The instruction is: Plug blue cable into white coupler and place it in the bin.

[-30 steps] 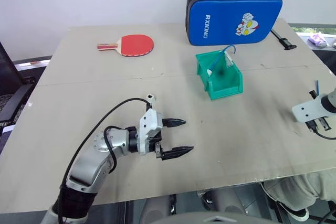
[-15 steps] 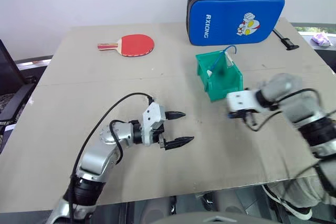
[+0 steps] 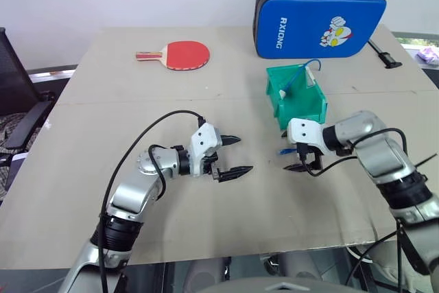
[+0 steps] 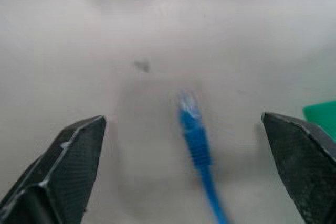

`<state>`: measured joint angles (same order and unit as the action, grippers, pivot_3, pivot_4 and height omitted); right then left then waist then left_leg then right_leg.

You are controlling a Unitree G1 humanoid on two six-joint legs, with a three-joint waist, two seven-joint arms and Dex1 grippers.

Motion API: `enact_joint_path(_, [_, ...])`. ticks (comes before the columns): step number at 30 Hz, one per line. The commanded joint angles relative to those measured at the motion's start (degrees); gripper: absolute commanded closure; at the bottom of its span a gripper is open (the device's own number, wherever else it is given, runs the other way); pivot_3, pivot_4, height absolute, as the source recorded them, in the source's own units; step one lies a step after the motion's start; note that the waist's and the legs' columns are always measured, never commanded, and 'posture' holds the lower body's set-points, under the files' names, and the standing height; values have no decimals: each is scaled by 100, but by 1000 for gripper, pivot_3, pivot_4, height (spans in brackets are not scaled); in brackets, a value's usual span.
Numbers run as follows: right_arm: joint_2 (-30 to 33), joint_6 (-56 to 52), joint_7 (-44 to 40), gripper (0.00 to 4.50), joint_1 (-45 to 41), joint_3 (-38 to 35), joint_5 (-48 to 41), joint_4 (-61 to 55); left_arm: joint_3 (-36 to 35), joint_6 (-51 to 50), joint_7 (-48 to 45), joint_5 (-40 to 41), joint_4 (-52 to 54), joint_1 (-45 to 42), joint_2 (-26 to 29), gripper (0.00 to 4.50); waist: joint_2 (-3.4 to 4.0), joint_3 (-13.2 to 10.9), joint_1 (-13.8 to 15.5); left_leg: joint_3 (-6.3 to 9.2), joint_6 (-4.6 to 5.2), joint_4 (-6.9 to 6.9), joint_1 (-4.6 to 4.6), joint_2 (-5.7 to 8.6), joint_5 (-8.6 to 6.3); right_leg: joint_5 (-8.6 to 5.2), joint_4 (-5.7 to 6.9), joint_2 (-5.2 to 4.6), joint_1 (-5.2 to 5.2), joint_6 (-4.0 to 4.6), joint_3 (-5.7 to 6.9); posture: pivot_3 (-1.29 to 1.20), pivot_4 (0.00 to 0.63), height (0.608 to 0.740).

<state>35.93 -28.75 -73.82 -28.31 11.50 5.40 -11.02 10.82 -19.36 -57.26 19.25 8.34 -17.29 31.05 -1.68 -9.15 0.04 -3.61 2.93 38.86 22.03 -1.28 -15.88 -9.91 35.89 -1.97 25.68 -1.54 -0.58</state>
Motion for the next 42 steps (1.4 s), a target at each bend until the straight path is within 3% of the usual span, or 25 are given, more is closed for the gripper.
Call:
enact_joint_path(1, [152, -599, 508, 49, 610, -1255, -599, -1345, 135, 130, -9, -134, -173, -240, -145, 0, 1, 0, -3, -3, 0, 0, -1, 0, 0, 0, 0, -1, 0, 0, -3, 0, 150, 731])
enact_joint_path(10, [-141, -1605, 1828, 49, 3159, -3007, -1179, -3549, 482, 517, 10, -603, -1295, -949, -773, 0, -2, 2, 70, 3, 0, 5, -4, 4, 0, -24, 1, 1, -9, -9, 1, 0, 150, 731])
enact_joint_path(16, [-523, -1624, 2304, 49, 4713, -3686, -1435, -4440, 994, 905, -187, -1109, -2261, -1631, -1237, 0, 3, 6, 75, 8, 0, 19, -6, 6, 0, -26, 5, 7, -15, -7, 2, 0, 150, 731])
enact_joint_path(23, [-988, -1231, 2814, 49, 5813, -3949, -1780, -4896, 1329, 1161, -196, -1609, -3226, -2453, -1818, 0, 2, 6, 6, 15, 1, 31, 4, 8, -1, -26, 2, 8, -17, -7, 1, 0, 150, 731])
enact_joint_path(26, [-1066, -937, 3055, 0, 6181, -3950, -1924, -4898, 1541, 1260, -277, -1853, -3510, -2636, -1959, 738, 7, 9, 63, 17, 3, 30, 3, 7, -2, -27, 2, 9, -17, -8, 1, 0, 150, 731])
enact_joint_path(29, [-1048, -765, 3363, 0, 6368, -3850, -2079, -4898, 1599, 1441, -323, -2014, -3662, -2691, -2015, 2389, 7, 9, 50, 18, 3, 29, 3, 5, -2, -27, 2, 15, -15, -7, 0, 0, 150, 731])
enact_joint_path(33, [-943, -750, 3714, 0, 6416, -3665, -2300, -4898, 1614, 1577, -536, -2057, -3751, -2694, -2020, 4263, 7, 9, 62, 20, 3, 29, 5, 2, -2, -28, 2, 12, -15, -7, 3, 0, 150, 731])
enact_joint_path(34, [-909, -756, 3780, 0, 6425, -3645, -2354, -4898, 1605, 1598, -566, -2060, -3762, -2690, -2020, 4451, 7, 9, 61, 19, 3, 29, 4, 2, -2, -28, 2, 12, -15, -7, 2, 0, 150, 731])
enact_joint_path(38, [-1059, -1077, 4242, 0, 6165, -3190, -2691, -4898, 1349, 1500, -824, -1771, -3710, -2650, -1917, 4451, 5, 8, 57, 20, 3, 30, 6, 2, -2, -28, -1, 10, -15, -7, 2, 0, 150, 731])
enact_joint_path(42, [-1730, -1773, 4805, 0, 5663, -2680, -3478, -4878, 612, -434, -1619, -369, -2753, -2530, -1632, 4451, 6, 7, -1, 29, 4, 28, 9, -6, -2, -28, 2, 16, -10, -6, 9, 0, 150, 731])
